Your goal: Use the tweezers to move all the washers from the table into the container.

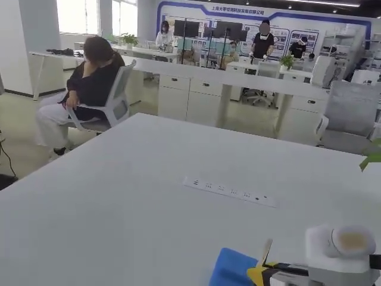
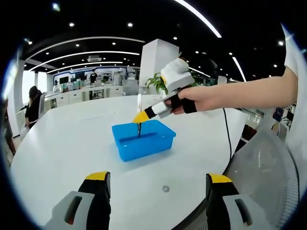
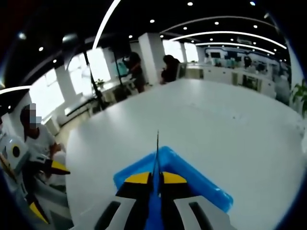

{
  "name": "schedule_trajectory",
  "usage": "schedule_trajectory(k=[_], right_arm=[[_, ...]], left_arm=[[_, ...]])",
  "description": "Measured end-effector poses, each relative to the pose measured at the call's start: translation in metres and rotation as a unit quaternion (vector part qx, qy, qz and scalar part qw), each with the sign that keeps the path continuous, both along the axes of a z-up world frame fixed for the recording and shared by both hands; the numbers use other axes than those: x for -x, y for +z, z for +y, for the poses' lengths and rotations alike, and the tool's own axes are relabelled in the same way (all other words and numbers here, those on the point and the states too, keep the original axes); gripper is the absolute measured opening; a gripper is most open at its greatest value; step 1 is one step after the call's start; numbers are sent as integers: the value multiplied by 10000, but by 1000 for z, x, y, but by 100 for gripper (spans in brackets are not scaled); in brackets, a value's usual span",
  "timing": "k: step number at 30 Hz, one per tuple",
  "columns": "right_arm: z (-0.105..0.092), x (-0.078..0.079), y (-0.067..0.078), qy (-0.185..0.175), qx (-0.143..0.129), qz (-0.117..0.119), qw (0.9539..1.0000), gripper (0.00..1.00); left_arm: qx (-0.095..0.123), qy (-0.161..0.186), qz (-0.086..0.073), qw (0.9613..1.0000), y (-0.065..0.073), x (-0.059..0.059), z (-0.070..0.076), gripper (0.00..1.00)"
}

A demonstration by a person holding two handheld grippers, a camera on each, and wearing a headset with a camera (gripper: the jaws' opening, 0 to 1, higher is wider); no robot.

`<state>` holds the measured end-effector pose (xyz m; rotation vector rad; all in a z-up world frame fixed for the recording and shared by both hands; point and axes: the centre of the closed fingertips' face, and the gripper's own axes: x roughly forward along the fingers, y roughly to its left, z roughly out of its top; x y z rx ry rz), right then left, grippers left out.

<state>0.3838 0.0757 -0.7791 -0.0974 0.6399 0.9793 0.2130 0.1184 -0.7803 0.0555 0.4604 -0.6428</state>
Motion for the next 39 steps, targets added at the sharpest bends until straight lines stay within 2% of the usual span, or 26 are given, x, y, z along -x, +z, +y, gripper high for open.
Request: schedule_trajectory(k=[9,19,22,25,33,36,39], right_arm=[[3,23,27,42,-319,-61,9995,4],[8,48,32,243,-487,33,9985,5],[12,60,28,335,-510,123,9981,5],[16,75,17,492,-493,302,9971,5],[26,103,-5,690,-499,666,9941,5],[29,114,-15,811,-415,765,9929,5],[30,121,-22,817,-406,857,9921,5]], left_arm=[[-3,-11,-5,10000,0,0,-1,83],[1,-32,3,10000,0,1,-1,83],[-7,-33,1,10000,0,1,-1,82],[-3,-35,1,10000,0,1,-1,82],[-11,-42,7,10000,0,1,0,82],[-6,-50,13,10000,0,1,-1,82],[-11,-57,16,10000,0,1,-1,82]])
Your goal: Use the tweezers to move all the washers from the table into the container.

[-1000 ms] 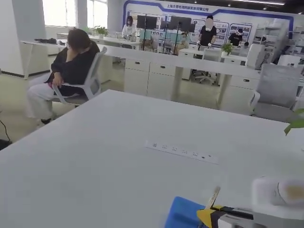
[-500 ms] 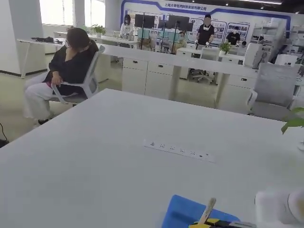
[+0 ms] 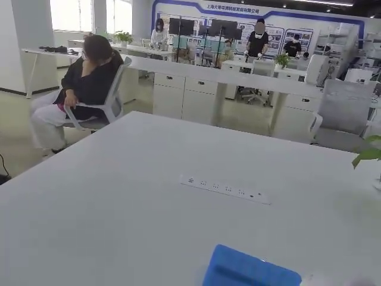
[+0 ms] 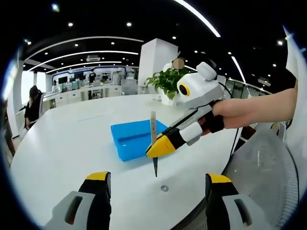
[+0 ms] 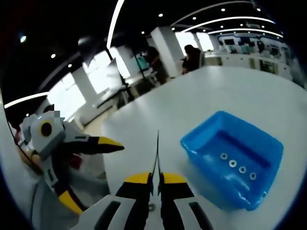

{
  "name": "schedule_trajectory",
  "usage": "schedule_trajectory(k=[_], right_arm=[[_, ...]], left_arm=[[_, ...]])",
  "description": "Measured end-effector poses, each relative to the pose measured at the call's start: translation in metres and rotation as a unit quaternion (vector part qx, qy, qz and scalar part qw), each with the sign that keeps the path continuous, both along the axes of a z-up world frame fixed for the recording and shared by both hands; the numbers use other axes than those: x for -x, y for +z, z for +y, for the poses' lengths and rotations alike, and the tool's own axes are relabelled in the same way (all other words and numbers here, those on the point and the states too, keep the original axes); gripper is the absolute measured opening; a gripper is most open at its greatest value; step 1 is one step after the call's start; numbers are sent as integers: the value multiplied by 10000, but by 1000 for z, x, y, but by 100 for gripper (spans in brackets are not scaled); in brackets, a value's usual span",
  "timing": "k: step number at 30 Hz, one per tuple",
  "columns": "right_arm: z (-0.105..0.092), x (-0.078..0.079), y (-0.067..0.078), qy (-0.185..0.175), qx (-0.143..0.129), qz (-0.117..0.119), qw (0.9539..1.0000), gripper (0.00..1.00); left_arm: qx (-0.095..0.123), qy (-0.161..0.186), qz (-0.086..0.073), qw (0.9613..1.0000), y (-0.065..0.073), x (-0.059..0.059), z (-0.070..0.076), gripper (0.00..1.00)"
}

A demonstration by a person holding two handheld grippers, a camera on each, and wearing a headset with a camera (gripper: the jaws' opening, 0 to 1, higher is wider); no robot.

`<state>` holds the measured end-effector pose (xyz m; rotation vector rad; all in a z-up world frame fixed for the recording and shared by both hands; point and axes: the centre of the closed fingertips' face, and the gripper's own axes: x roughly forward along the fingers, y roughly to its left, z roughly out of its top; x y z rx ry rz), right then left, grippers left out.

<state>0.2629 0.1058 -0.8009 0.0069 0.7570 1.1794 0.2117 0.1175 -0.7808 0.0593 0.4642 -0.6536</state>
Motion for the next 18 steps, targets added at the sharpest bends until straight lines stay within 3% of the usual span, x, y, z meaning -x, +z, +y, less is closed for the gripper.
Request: schedule_trajectory(k=[7,18], right_arm=[[1,13,-11,85,40,164,9998,5],[-1,23,-21,269,244,150,9992,5]], left_arm=[[-8,-19,22,10000,-1,0,0,82],[-15,-31,42,10000,-2,0,-1,82]])
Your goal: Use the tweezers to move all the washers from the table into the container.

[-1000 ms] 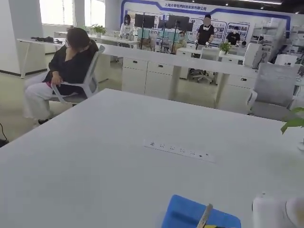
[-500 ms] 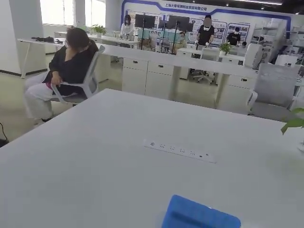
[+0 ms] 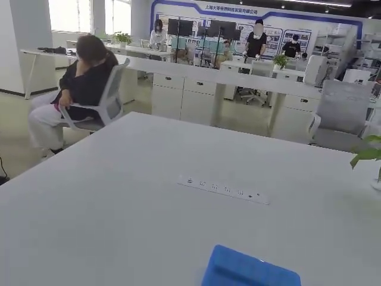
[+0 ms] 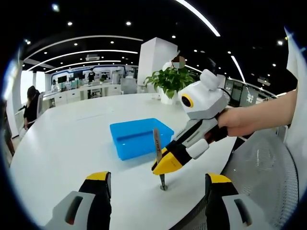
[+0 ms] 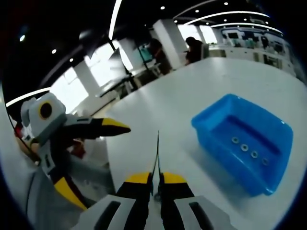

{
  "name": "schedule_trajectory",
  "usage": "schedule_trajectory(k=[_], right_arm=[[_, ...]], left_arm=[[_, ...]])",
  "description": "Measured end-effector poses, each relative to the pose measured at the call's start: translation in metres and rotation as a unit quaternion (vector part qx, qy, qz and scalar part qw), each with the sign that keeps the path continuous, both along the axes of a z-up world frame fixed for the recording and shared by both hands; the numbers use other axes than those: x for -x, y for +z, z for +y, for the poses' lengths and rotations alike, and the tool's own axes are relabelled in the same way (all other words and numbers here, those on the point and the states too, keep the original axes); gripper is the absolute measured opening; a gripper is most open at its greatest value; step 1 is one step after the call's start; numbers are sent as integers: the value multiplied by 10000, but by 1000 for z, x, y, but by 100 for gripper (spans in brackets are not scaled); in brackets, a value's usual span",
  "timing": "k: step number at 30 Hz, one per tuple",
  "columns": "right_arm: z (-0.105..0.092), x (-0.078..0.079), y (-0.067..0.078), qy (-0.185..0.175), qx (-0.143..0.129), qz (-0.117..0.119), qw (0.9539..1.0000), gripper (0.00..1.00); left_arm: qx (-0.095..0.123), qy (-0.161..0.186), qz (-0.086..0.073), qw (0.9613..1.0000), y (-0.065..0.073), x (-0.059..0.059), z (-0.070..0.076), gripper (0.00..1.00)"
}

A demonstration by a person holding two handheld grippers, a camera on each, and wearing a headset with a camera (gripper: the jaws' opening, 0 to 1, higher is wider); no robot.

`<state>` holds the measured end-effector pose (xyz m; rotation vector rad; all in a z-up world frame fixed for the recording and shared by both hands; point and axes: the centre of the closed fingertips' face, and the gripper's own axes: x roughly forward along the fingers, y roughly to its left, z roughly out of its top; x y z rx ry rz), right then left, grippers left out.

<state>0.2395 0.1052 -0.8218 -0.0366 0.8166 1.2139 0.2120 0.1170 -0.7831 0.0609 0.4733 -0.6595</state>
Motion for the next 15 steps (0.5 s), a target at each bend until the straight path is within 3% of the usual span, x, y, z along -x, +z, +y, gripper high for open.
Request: schedule_trajectory(k=[9,12,15], right_arm=[[1,5,0,161,61,-212,9996,5],[3,10,1,342,86,-482,9982,5],[6,19,1,681,158,-845,9940,5]], left_arm=[[-2,-12,3,10000,-1,1,0,82],[-7,-13,-4,10000,0,1,0,82],[1,-14,-2,10000,0,1,0,82]])
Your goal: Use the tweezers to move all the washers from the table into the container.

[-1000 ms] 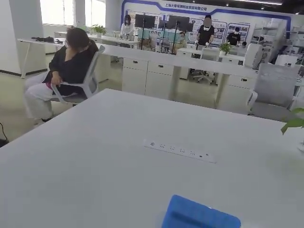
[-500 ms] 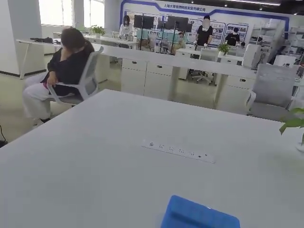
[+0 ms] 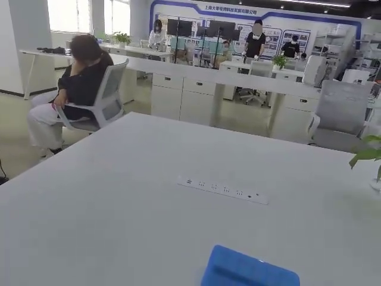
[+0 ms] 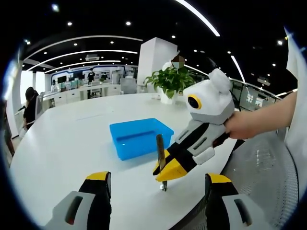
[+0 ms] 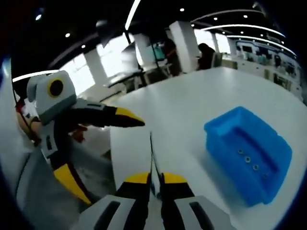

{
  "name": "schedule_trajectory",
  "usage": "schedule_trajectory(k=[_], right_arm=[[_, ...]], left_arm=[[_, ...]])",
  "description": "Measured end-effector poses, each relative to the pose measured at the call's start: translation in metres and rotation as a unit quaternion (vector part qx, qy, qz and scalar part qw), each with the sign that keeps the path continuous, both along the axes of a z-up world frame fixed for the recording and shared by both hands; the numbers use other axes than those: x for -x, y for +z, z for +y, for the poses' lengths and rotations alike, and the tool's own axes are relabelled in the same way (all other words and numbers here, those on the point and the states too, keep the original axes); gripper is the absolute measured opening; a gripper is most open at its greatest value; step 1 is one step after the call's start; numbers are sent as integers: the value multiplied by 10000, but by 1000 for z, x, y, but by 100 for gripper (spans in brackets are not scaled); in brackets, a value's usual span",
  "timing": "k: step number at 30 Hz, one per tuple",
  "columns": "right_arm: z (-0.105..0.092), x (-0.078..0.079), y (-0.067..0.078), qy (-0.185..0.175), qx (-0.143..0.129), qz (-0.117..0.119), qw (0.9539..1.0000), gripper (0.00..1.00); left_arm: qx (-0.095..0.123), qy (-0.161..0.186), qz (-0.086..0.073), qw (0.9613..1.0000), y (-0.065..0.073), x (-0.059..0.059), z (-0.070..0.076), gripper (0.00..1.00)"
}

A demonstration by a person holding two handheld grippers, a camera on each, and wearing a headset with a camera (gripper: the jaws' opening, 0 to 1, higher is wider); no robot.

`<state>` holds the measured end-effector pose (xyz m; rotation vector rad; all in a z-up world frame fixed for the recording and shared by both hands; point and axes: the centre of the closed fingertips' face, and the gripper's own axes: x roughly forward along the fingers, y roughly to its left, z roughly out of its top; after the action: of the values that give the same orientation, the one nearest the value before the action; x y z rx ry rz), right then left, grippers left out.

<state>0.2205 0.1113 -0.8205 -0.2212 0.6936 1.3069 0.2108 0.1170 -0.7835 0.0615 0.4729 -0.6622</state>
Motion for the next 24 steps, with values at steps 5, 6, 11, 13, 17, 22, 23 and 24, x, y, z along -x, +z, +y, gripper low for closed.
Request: schedule_trajectory(k=[5,6,11,13,17,22,23,24], right_arm=[[2,10,0,347,102,-414,9985,6],[3,12,-1,417,123,-478,9979,6],[3,17,0,704,240,-806,9940,5],[1,19,-1,776,275,-884,9927,5],[-1,20,-1,814,359,-1010,9909,5],[-4,17,-1,728,438,-1126,9900,4],[-5,17,-1,669,422,-1091,9909,4],[-6,16,-1,609,397,-1088,9914,4]], left_arm=[[-6,-6,-1,10000,0,0,0,82],[-4,-6,-3,10000,0,1,0,82],[-11,-23,1,10000,0,1,-1,82],[-12,-24,0,10000,0,1,-1,82],[-2,-5,-3,10000,0,1,-1,82],[-6,-18,-1,10000,1,1,-1,82],[-5,-15,1,10000,1,1,-1,82],[-3,-8,5,10000,1,1,-1,82]])
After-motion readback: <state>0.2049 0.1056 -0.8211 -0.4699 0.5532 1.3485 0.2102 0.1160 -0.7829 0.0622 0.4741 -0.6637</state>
